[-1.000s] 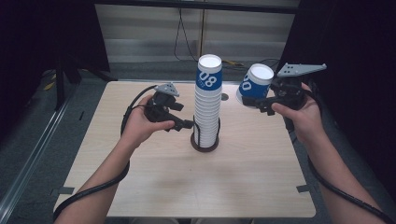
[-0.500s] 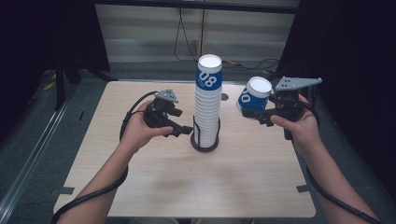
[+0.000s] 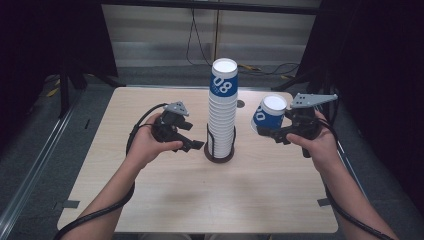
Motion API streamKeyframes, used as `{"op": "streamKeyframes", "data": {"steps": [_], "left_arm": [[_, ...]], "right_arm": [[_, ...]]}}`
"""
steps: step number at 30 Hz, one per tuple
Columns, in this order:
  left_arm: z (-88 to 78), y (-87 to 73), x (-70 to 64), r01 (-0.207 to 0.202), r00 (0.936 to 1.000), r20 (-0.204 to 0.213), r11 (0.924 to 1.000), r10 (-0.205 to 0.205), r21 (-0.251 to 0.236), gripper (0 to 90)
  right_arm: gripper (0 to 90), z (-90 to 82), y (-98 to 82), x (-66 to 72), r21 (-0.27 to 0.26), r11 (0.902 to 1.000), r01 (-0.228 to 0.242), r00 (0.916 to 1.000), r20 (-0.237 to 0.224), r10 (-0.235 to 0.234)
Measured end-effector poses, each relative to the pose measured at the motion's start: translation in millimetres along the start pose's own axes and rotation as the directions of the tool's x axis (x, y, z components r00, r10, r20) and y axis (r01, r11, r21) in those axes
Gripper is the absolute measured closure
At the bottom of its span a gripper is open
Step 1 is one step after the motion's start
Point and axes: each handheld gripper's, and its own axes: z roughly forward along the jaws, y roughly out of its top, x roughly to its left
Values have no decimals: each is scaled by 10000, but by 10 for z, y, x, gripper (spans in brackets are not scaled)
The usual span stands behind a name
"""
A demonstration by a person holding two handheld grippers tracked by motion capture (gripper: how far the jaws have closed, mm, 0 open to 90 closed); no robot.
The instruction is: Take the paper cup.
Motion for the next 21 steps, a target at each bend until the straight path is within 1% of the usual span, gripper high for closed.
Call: {"op": "streamKeyframes", "data": {"steps": [2,3,6,7,10,11,12,13,17,18,21], "left_arm": [[-4,-11,-5,39,10000,-6,10000,-39,-15,182],[3,-26,-14,11,10000,20,10000,-11,-80,183],[17,-44,-30,-24,10000,66,10000,24,-54,183],[19,-49,-33,-51,10000,71,10000,50,50,183],[38,-68,-42,-2,10000,79,9999,2,107,184],[47,-83,-46,-5,9999,101,9997,3,257,184],[58,-91,-45,-28,9999,104,9998,26,187,184],[60,-99,-47,-20,9999,119,9997,18,237,184],[74,-124,-55,39,9999,159,9998,-42,188,184],[76,-132,-56,12,9998,205,9995,-18,301,184],[79,-148,-63,11,9998,198,9994,-18,351,184]], "right_arm": [[220,7,-21,11,-32,10000,10,10000,-64,-10],[220,15,-41,24,-13,10000,59,9999,-86,-59],[221,35,-72,45,57,9999,118,9998,-131,-117],[220,45,-87,58,103,9998,145,9998,-168,-143],[221,63,-111,75,133,9997,215,9995,-235,-212],[221,88,-141,95,213,9994,265,9992,-302,-258],[221,101,-154,106,247,9992,301,9991,-319,-293],[220,106,-163,111,303,9990,317,9989,-346,-306],[221,139,-204,132,355,9989,315,9986,-426,-300],[220,158,-228,138,379,9986,381,9982,-472,-363],[220,179,-256,148,449,9982,386,9980,-511,-363]]}}
